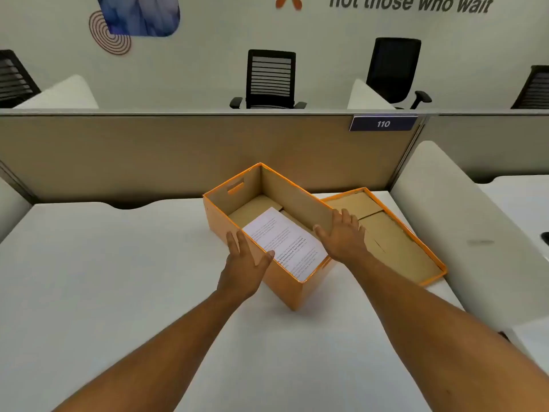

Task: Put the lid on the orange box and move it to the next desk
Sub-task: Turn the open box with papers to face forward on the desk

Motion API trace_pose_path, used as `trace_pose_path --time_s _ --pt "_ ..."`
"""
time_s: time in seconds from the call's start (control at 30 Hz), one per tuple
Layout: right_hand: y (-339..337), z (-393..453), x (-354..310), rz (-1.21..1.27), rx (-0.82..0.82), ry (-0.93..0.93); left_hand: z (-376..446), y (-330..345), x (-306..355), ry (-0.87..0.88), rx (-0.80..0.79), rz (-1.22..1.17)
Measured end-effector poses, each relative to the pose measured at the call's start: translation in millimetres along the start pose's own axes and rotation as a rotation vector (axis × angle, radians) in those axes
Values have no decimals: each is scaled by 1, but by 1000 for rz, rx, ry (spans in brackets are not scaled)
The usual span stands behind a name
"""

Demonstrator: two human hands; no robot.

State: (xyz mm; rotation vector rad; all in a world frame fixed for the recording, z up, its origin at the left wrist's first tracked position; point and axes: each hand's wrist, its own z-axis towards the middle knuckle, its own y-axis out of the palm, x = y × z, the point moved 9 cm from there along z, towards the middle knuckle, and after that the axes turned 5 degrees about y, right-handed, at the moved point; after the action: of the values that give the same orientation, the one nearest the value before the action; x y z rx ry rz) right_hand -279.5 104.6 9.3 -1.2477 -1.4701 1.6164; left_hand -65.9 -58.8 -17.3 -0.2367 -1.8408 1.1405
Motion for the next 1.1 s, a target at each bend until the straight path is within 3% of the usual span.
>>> trace_pose_path --time_s 0.03,0.3,0.47,0.6,0.77,0.87,1.1 --pt "22 19 15 8 -77 -8 12 30 -1 -91 -41 -57" --pt "-3 26 11 -26 77 -3 19 37 1 -196 -9 -511" --pt "7 46 21 -32 -7 44 23 43 -10 -360 4 -678" --pt "27 49 34 119 -175 123 25 36 -29 -437 37 -747" --pt "48 19 15 481 -365 129 33 25 -57 -360 4 -749" --pt "53 -2 -6 592 -388 105 23 2 -67 -338 42 -744" --pt "62 -92 -62 721 -383 57 -16 -56 -115 -290 -38 -688"
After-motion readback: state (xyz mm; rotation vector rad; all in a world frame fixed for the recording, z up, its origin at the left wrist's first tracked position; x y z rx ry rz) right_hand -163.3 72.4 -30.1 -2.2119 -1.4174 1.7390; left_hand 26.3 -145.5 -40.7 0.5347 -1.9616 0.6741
